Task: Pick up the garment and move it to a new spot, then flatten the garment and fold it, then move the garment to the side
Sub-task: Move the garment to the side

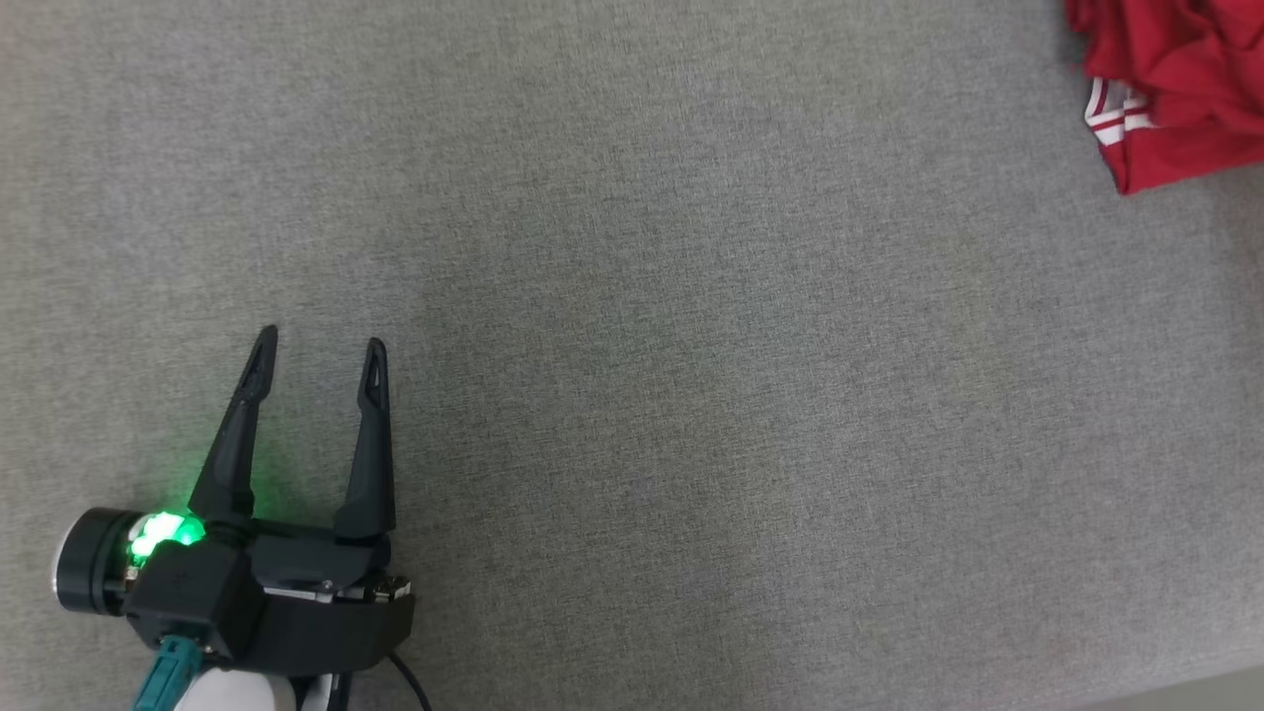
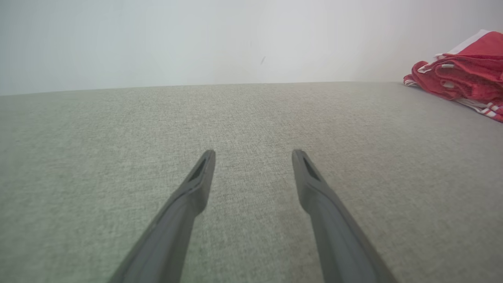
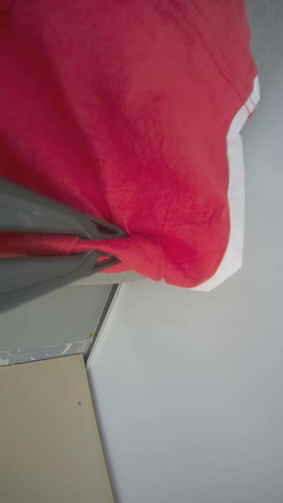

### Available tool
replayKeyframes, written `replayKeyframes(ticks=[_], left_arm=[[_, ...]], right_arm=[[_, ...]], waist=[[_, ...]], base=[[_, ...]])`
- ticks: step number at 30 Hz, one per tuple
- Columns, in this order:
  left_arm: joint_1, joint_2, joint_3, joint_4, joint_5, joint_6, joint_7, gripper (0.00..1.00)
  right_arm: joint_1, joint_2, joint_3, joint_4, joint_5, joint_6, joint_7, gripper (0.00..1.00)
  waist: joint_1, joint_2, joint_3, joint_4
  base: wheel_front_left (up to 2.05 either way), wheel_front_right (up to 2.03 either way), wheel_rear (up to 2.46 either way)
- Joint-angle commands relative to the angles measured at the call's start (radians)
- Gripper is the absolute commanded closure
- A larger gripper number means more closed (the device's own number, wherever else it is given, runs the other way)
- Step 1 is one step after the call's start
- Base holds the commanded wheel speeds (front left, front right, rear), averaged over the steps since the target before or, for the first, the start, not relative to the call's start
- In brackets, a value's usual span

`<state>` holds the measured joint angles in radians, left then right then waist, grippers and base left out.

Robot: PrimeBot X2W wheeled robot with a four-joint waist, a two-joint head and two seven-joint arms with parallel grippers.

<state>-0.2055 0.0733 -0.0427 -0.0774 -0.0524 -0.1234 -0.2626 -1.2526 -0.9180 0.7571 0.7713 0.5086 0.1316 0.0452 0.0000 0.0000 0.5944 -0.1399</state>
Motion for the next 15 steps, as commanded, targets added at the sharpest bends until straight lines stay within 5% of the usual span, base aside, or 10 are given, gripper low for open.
replayKeyframes(ticks=[1,7,9,15], left_arm=[[-0.016,0.006,0.001,0.006,0.005,-0.002,-0.003,0.00],[-0.027,0.007,0.003,-0.003,0.005,-0.005,-0.002,0.00],[-0.027,0.006,0.005,-0.004,0.006,-0.005,-0.002,0.00],[-0.018,0.002,0.017,-0.005,0.003,-0.003,-0.003,0.00]], right_arm=[[-0.016,-0.007,0.007,0.015,-0.021,-0.003,-0.005,1.00],[-0.053,0.013,0.001,0.070,-0.057,-0.003,-0.025,1.00],[-0.063,0.018,-0.001,0.085,-0.075,-0.003,-0.038,0.00],[-0.101,0.043,-0.020,0.131,-0.149,-0.003,-0.071,0.00]], waist=[[0.0000,0.0000,0.021,-0.010],[0.0000,0.0000,0.034,-0.008],[0.0000,0.0000,0.035,-0.008],[0.0000,0.0000,0.009,-0.009]], base=[[0.00,0.00,0.00],[0.00,0.00,0.00],[0.00,0.00,0.00],[0.00,0.00,0.00]])
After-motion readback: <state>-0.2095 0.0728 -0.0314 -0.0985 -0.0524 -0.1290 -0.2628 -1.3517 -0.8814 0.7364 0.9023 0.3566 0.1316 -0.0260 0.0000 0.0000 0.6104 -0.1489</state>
